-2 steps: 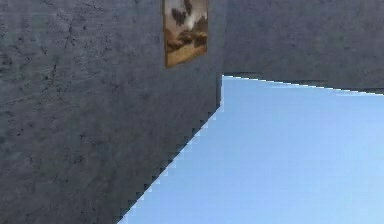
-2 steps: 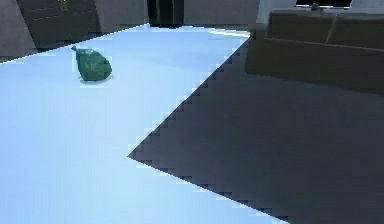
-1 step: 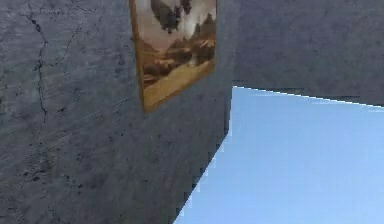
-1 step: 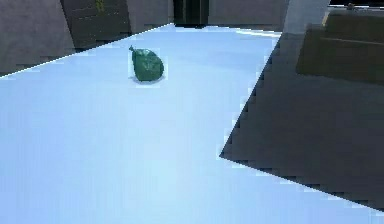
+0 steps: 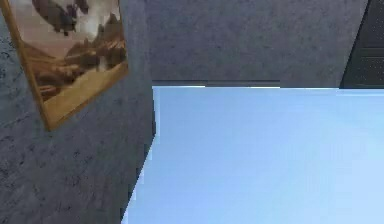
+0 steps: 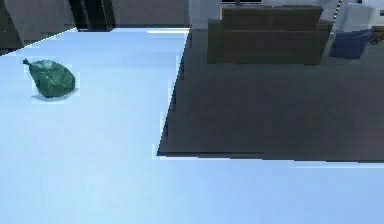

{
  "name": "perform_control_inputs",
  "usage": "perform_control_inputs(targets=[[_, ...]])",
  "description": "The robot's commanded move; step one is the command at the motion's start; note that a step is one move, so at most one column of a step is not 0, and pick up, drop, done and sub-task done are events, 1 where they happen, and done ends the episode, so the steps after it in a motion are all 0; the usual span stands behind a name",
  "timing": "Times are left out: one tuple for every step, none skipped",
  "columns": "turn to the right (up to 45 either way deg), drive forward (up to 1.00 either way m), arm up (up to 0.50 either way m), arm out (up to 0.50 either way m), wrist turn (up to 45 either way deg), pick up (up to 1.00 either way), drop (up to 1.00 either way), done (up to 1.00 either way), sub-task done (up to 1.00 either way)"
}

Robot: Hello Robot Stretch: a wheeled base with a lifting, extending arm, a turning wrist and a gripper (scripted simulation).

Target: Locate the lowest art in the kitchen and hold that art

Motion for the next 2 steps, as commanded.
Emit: perform_control_inputs(targets=[[0.0,1.00,0.00,0.00,0.0,0.00,0.00,0.00,0.00],[9.0,0.00,0.00,0.00,0.0,0.00,0.00,0.00,0.00]])
